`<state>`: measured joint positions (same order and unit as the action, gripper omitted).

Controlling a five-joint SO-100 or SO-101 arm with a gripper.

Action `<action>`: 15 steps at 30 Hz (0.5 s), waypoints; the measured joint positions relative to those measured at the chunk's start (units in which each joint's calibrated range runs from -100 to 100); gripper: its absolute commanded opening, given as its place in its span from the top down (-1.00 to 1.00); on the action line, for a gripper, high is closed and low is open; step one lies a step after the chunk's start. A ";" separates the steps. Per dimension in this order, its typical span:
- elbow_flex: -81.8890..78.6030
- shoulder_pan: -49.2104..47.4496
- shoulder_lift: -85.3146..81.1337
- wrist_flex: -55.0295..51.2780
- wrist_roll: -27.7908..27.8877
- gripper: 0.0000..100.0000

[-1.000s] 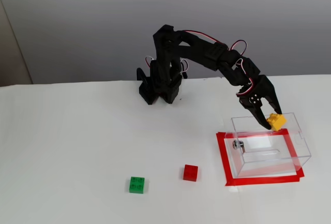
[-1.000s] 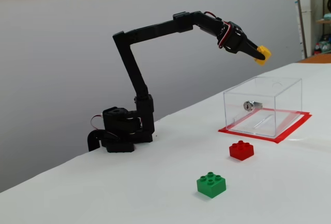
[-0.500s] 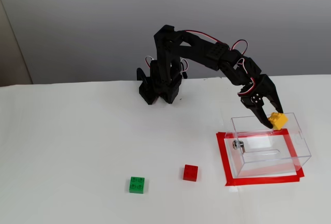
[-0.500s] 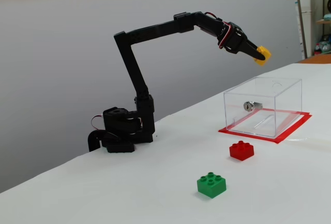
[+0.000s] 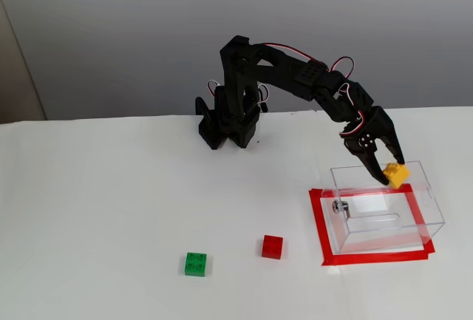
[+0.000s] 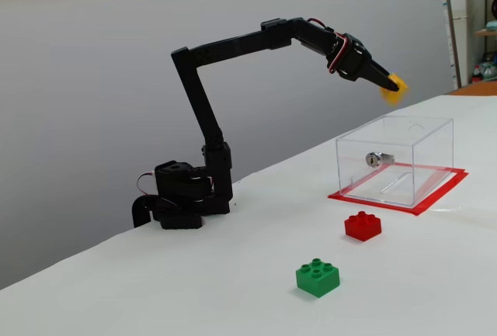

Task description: Pick the yellow lego brick and place it into the transparent box

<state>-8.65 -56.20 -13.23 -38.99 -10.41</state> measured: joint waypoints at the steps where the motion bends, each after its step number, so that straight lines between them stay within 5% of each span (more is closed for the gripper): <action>1: 0.00 0.00 0.00 -0.43 0.00 0.55; 15: 0.00 0.11 0.00 -0.77 0.00 0.55</action>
<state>-8.65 -56.09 -13.23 -39.76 -10.41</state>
